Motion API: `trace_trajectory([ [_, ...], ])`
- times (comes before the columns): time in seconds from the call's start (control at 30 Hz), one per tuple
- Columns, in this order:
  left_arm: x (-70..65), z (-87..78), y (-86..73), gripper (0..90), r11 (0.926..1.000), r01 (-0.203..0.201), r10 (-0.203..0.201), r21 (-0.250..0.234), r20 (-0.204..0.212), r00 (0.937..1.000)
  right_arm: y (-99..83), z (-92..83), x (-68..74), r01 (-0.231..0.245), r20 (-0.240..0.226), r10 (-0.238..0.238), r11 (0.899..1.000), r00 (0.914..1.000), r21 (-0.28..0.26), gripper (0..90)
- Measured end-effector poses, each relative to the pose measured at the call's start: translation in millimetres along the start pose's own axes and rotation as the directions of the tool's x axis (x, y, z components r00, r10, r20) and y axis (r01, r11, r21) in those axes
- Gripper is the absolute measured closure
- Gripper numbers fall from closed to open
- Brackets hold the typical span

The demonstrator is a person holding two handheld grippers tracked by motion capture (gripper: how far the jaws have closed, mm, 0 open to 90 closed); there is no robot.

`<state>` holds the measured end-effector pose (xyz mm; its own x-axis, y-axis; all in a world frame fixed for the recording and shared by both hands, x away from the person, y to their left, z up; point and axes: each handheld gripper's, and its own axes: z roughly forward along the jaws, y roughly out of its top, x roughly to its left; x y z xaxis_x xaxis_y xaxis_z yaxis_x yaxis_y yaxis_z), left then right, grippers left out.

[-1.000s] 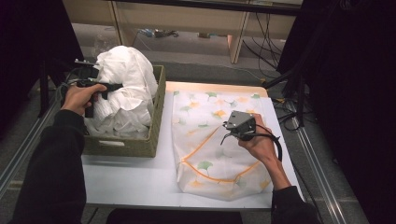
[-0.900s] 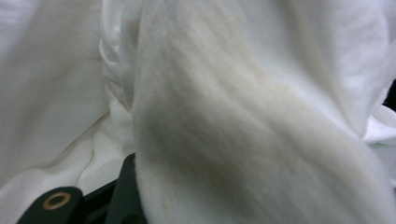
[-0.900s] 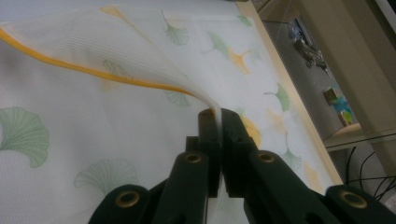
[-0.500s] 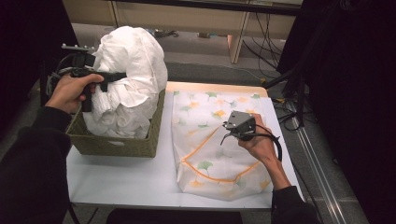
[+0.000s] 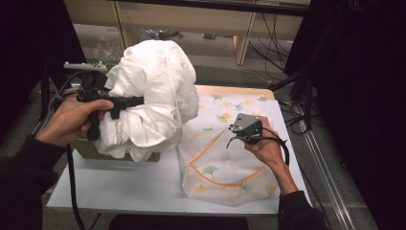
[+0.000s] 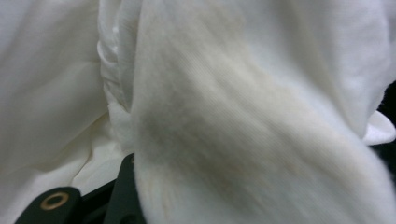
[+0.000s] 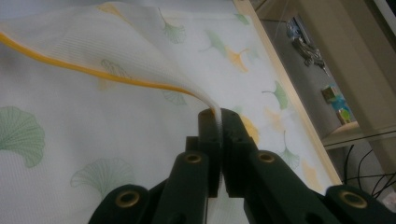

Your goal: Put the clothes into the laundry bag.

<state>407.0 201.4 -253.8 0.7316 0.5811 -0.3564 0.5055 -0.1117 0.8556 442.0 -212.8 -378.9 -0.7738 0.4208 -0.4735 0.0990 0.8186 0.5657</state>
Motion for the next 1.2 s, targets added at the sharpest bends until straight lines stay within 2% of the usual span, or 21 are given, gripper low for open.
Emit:
trace_trajectory([
  [0.07, -10.9, -1.1, -6.2, 57.7, 0.9999, 0.01, -0.01, -0.008, 0.043, 0.999, 0.2, 0.8, -1.6, 0.018, 0.003, -0.018, 1.0, 0.9998, -0.006, 89.0],
  [0.17, -28.1, -3.6, -12.5, 57.7, 0.9996, 0.014, -0.011, -0.024, 0.096, 0.9953, -0.6, 0.9, -3.1, 0.007, 0.001, -0.007, 1.0, 1.0, -0.004, 89.0],
  [0.2, -33.8, -4.3, -13.9, 57.6, 0.9997, 0.01, -0.008, -0.02, 0.111, 0.9938, -1.1, 0.9, -2.5, -0.017, 0.002, 0.017, 1.0, 0.9999, 0.002, 89.0],
  [0.23, -39.1, -4.4, -15.1, 57.5, 0.9999, 0.002, -0.001, -0.014, 0.128, 0.9918, -1.2, 1.9, -4.8, 0.006, 0.001, -0.006, 1.0, 1.0, -0.005, 89.0],
  [0.27, -45.1, -3.8, -17.3, 57.4, 0.9999, -0.004, 0.005, -0.012, 0.136, 0.9906, -2.2, 2.5, -5.4, -0.007, -0.002, 0.007, 1.0, 1.0, 0.002, 89.0],
  [0.37, -63.4, 2.1, -29.0, 57.3, 0.9991, -0.038, 0.035, 0.016, 0.156, 0.9872, -3.0, 3.1, -7.5, 0.002, -0.002, -0.002, 1.0, 1.0, 0.0, 89.0],
  [0.43, -72.9, 7.7, -38.0, 57.2, 0.9976, -0.058, 0.049, 0.039, 0.19, 0.9806, -3.4, 2.9, -7.8, 0.0, -0.002, 0.0, 1.0, 1.0, 0.001, 89.0],
  [0.5, -79.3, 14.3, -47.5, 57.0, 0.9975, -0.052, 0.041, 0.047, 0.216, 0.9756, -3.3, 1.9, -7.2, -0.017, 0.004, 0.017, 1.0, 0.9998, 0.003, 89.0],
  [0.53, -80.3, 17.7, -51.8, 57.0, 0.9966, -0.057, 0.042, 0.059, 0.232, 0.9719, -3.3, 1.9, -7.2, -0.017, 0.004, 0.017, 1.0, 0.9998, 0.003, 89.0],
  [0.57, -82.1, 21.1, -56.4, 57.1, 0.9967, -0.049, 0.033, 0.064, 0.232, 0.9722, -3.2, 1.7, -7.6, -0.015, 0.005, 0.015, 1.0, 0.9999, 0.001, 89.0],
  [0.67, -82.4, 30.8, -67.8, 57.0, 0.994, -0.064, 0.039, 0.089, 0.254, 0.9663, -2.8, 1.0, -9.6, -0.003, 0.004, 0.003, 1.0, 1.0, -0.007, 89.1],
  [0.77, -80.5, 39.2, -78.5, 56.8, 0.992, -0.071, 0.04, 0.105, 0.272, 0.9614, -3.2, -0.8, -12.0, -0.021, 0.006, 0.022, 1.0, 0.9998, -0.022, 89.1],
  [0.8, -79.7, 42.0, -81.9, 56.8, 0.9902, -0.078, 0.045, 0.116, 0.27, 0.9619, -3.2, -1.6, -13.5, -0.02, 0.005, 0.02, 0.999, 0.9998, -0.029, 89.2],
  [0.83, -79.2, 45.4, -85.7, 56.7, 0.9892, -0.082, 0.048, 0.121, 0.267, 0.9626, -3.2, -2.8, -13.5, -0.04, 0.008, 0.04, 0.999, 0.9991, -0.03, 89.2],
  [0.87, -78.4, 49.5, -89.4, 56.5, 0.9882, -0.084, 0.046, 0.128, 0.275, 0.9603, -2.7, -3.4, -15.3, -0.029, 0.01, 0.029, 0.999, 0.9995, -0.038, 89.3],
  [0.9, -78.9, 53.6, -93.3, 56.5, 0.9873, -0.077, 0.037, 0.139, 0.269, 0.9624, -1.9, -4.5, -16.0, -0.03, 0.015, 0.03, 0.999, 0.9994, -0.038, 89.3],
  [1.03, -81.4, 74.4, -108.0, 56.4, 0.9814, -0.092, 0.043, 0.169, 0.274, 0.9608, 3.8, -9.7, -19.6, -0.028, 0.04, 0.03, 0.998, 0.9988, -0.059, 89.4],
  [1.1, -84.3, 84.6, -114.2, 56.3, 0.9748, -0.114, 0.053, 0.192, 0.298, 0.9531, 6.6, -12.6, -20.5, -0.032, 0.046, 0.036, 0.997, 0.9983, -0.072, 89.5],
  [1.13, -86.3, 89.2, -117.2, 56.3, 0.9711, -0.12, 0.054, 0.206, 0.301, 0.952, 7.6, -14.0, -21.3, -0.027, 0.051, 0.031, 0.997, 0.9982, -0.078, 89.4],
  [1.17, -87.3, 94.2, -119.7, 56.2, 0.9668, -0.137, 0.065, 0.215, 0.314, 0.9473, 8.4, -16.5, -22.0, -0.024, 0.068, 0.029, 0.997, 0.9973, -0.076, 89.5],
  [1.2, -88.3, 99.1, -121.9, 56.2, 0.9634, -0.145, 0.066, 0.226, 0.324, 0.9437, 8.9, -17.1, -22.0, -0.033, 0.062, 0.039, 0.996, 0.9973, -0.086, 89.6],
])
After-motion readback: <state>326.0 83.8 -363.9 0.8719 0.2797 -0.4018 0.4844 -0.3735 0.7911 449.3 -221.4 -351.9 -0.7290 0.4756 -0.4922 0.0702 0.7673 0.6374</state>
